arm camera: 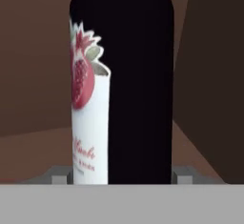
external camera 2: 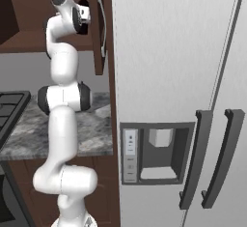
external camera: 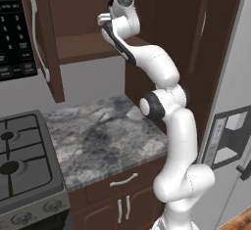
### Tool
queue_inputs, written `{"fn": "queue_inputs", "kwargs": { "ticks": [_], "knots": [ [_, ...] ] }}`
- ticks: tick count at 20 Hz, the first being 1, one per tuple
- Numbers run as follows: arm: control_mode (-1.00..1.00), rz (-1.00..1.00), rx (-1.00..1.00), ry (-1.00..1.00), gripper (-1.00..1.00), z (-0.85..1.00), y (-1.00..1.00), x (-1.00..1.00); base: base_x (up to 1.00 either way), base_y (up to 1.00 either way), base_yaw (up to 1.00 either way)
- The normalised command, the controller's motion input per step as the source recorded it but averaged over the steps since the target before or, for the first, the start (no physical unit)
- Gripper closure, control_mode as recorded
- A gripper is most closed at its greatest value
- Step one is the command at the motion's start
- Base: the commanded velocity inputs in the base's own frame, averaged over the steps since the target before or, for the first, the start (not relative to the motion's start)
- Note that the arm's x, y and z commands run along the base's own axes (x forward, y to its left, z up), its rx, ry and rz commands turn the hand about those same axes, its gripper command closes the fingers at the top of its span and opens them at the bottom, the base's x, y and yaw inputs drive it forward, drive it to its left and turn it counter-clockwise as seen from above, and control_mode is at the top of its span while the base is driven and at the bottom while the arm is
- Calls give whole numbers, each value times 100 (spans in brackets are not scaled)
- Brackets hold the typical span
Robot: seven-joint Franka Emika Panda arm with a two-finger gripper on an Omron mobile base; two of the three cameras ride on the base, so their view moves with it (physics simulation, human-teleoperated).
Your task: Open the cabinet directly in front. Then move the wine and the mug to the dining counter with the jar on it.
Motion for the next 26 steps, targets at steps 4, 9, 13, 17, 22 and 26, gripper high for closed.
{"fn": "queue_inputs", "kwargs": {
  "ticks": [4, 9, 13, 17, 22, 26],
  "knots": [
    [-100, 0, 0, 0, 100, 0, 0, -10, 0, 0, 0],
    [-100, 0, 0, 2, 100, -21, 0, -69, 0, 0, 0],
    [-100, 1, 0, 0, 100, -55, 0, -100, 0, 0, 0],
    [-100, 2, 0, 0, 100, -35, -1, -59, 0, 0, 0],
    [-100, 1, 0, 0, 100, -4, 0, -58, 0, 0, 0],
    [-100, 2, 0, -11, 100, -33, -1, -100, 0, 0, 0]
  ]
}}
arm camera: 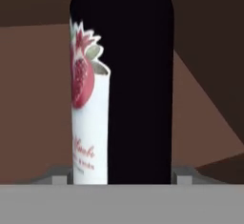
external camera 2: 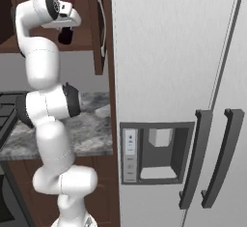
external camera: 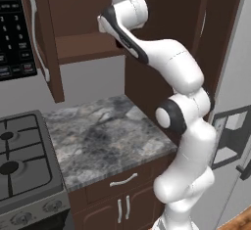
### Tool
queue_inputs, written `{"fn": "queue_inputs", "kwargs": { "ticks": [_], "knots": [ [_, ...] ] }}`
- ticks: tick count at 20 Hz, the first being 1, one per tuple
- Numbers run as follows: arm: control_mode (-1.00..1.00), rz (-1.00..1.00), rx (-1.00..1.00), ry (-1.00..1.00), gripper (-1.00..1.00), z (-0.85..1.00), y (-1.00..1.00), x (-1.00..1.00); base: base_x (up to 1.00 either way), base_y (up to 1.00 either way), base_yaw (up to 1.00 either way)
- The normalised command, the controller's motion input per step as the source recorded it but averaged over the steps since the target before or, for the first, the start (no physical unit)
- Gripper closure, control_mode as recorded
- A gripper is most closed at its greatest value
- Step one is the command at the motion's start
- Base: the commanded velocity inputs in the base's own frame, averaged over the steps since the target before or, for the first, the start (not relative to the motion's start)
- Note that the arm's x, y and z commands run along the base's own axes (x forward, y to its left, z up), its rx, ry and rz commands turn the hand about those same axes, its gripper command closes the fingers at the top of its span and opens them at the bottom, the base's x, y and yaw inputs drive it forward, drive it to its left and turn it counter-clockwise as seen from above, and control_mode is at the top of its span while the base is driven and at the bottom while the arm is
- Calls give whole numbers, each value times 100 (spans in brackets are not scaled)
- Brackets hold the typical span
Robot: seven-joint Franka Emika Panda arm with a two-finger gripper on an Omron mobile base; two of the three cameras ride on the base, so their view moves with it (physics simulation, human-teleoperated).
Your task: Open the cabinet directly in front. Then move the wine and the mug to the dining counter with the jar on it.
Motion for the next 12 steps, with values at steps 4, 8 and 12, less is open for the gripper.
{"fn": "queue_inputs", "kwargs": {
  "ticks": [4, 8, 12],
  "knots": [
    [-100, 5, 0, -18, 100, -42, -9, -100, 0, 0, 0],
    [-100, 9, 2, -22, 100, -82, -32, -100, 0, 0, 0],
    [-100, 11, 10, -22, 100, -100, -45, -100, 0, 0, 0]
  ]
}}
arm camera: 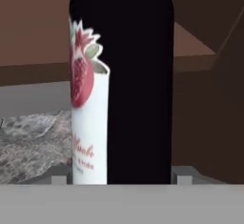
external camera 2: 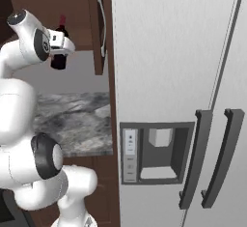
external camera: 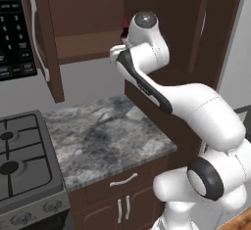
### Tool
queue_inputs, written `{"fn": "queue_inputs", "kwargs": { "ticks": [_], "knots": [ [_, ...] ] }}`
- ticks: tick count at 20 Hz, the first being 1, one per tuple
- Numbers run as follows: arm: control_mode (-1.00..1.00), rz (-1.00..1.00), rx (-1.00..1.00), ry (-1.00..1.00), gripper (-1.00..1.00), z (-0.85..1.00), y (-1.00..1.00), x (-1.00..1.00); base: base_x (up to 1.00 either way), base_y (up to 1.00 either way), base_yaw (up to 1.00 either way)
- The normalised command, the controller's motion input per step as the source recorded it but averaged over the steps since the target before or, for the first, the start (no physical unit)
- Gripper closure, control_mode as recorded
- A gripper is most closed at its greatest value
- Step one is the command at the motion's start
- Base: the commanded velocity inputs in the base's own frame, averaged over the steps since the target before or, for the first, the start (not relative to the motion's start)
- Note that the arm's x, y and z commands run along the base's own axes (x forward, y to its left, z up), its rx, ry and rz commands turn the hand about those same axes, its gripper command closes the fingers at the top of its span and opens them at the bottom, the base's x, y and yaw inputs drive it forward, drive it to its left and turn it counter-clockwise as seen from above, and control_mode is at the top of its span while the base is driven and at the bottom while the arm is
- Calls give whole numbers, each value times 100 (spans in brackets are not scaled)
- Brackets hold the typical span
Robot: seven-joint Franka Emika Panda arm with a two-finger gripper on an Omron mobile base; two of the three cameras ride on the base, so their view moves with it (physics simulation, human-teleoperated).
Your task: Open the cabinet directly in front. Then move the wine and the mug to the dining counter with the jar on it.
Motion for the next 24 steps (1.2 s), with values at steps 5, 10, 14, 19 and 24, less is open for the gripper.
{"fn": "queue_inputs", "kwargs": {
  "ticks": [5, 10, 14, 19, 24],
  "knots": [
    [-100, 8, 24, -32, 100, -7, -20, -100, 0, 0, 0],
    [-100, 19, 28, -45, 100, -6, -13, -100, 0, 0, 0],
    [-100, 32, 20, -30, 100, -41, -3, -100, 0, 0, 0],
    [-100, 29, 3, -44, 100, -8, -2, -86, 0, 0, 0],
    [-100, 2, 0, -20, 100, 0, 0, -14, 0, 0, 0]
  ]
}}
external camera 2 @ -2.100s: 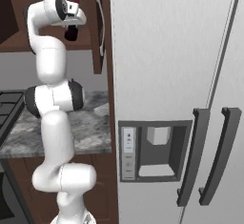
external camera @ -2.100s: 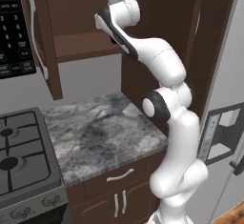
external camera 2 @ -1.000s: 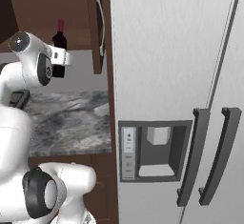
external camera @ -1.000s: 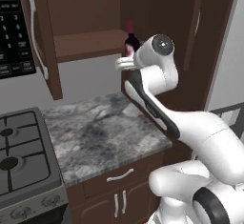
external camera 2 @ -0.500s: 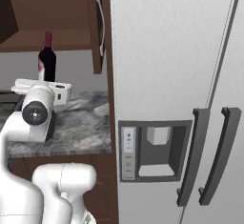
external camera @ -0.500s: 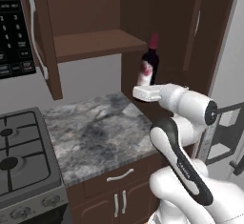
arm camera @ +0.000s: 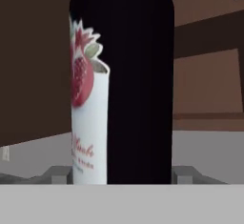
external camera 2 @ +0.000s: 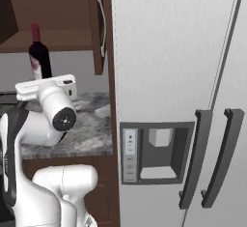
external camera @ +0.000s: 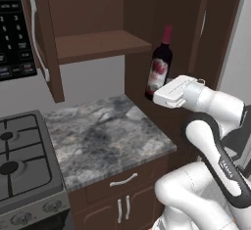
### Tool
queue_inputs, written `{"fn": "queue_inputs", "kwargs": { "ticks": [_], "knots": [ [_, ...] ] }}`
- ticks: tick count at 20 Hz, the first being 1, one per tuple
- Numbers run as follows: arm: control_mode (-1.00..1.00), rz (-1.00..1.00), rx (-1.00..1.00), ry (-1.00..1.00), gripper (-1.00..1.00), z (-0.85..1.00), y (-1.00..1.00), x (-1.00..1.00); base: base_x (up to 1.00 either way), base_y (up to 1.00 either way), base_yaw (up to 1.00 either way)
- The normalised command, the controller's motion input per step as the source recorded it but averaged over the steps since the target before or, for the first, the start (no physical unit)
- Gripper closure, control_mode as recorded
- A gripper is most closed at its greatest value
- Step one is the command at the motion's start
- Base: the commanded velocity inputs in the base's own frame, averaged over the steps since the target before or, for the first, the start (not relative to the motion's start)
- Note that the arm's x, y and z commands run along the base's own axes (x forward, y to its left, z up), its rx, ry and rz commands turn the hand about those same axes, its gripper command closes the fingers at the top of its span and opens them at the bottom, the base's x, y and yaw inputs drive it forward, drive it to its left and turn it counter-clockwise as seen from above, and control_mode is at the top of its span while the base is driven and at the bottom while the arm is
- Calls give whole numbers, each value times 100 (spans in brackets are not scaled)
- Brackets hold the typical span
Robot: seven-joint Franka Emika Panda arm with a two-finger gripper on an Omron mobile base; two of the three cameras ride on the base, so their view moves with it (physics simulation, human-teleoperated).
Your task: Open the cabinet directly in front. Then move the wine and the mug to the dining counter with the jar on it.
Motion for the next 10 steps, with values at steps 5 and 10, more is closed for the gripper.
{"fn": "queue_inputs", "kwargs": {
  "ticks": [5, 10],
  "knots": [
    [-100, 0, 0, 0, 100, 0, 0, 0, 0, 0, 0],
    [100, 4, 0, 0, 100, -8, 2, -29, -35, 0, 8]
  ]
}}
